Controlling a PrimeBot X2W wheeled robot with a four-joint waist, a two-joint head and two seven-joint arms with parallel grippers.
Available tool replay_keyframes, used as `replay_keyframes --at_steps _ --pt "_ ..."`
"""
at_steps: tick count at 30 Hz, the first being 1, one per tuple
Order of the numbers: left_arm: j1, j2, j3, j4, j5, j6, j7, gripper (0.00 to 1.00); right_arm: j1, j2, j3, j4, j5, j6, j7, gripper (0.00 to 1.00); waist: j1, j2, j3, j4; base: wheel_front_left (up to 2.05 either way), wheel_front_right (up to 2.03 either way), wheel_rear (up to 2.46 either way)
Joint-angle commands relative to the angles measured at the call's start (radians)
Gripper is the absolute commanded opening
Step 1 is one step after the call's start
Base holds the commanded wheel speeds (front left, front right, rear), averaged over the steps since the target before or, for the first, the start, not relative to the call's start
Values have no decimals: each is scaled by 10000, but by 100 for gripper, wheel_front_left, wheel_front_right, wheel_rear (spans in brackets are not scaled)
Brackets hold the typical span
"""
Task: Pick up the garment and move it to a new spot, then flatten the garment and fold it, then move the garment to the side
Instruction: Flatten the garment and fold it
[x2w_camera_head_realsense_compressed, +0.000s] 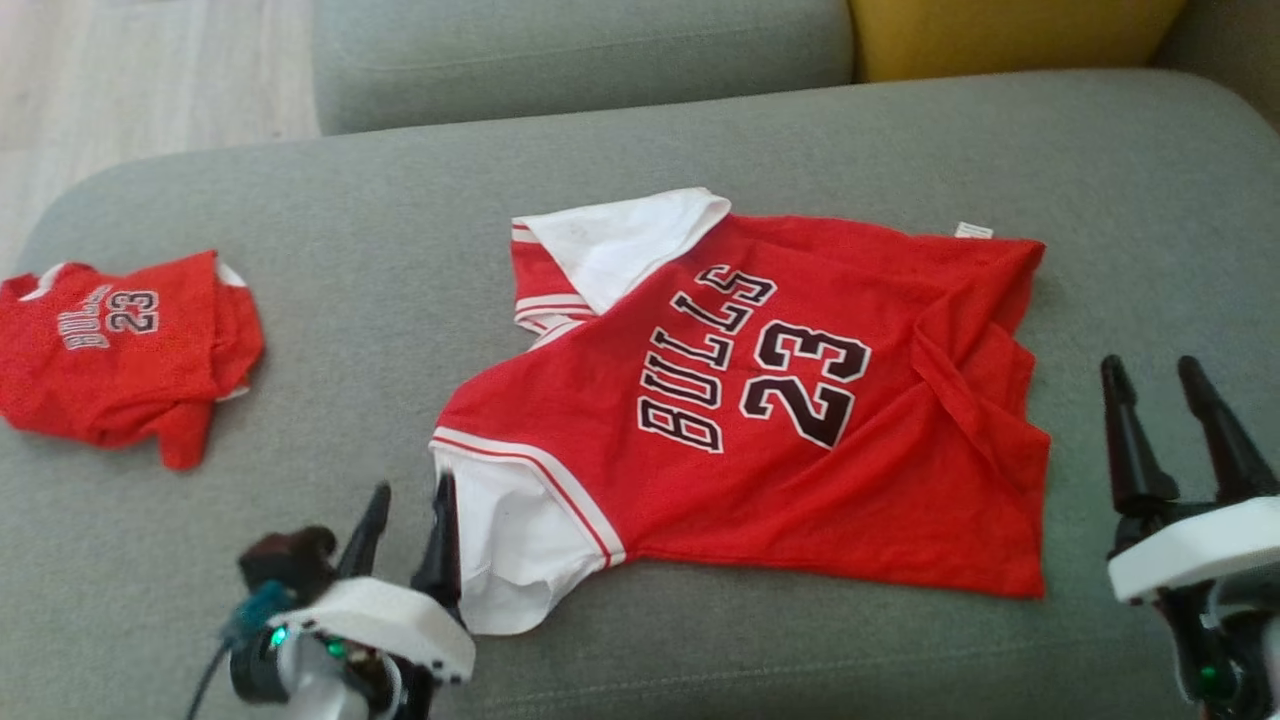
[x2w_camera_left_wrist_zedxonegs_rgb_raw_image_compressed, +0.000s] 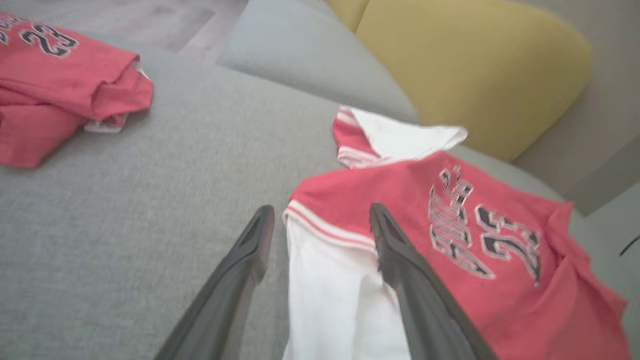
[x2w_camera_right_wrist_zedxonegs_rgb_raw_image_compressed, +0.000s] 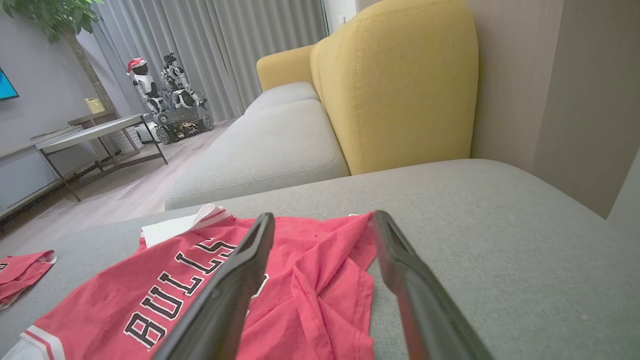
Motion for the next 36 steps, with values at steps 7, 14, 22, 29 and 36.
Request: replay_keyframes --at_steps 7,14,22,29,36 --pt "-1258 424 -83 1626 677 541 936 100 -553 -234 452 -113 -31 73 -288 100 0 0 369 -484 0 0 0" --pt "-1511 464 -278 2336 577 283 1372 100 -623 -256 397 74 -42 73 -444 100 0 0 472 -599 0 0 0" --pt "-1650 416 -362 2293 430 60 1314 0 -640 -177 361 383 -119 73 -529 100 0 0 455 -509 0 0 0" --pt "-1844 433 149 1585 130 45 368 0 -545 34 287 757 -282 73 -410 100 0 0 456 -584 0 0 0" --pt "-1946 365 765 414 -25 45 -144 0 -258 566 511 1254 -590 73 -134 100 0 0 618 -819 0 0 0"
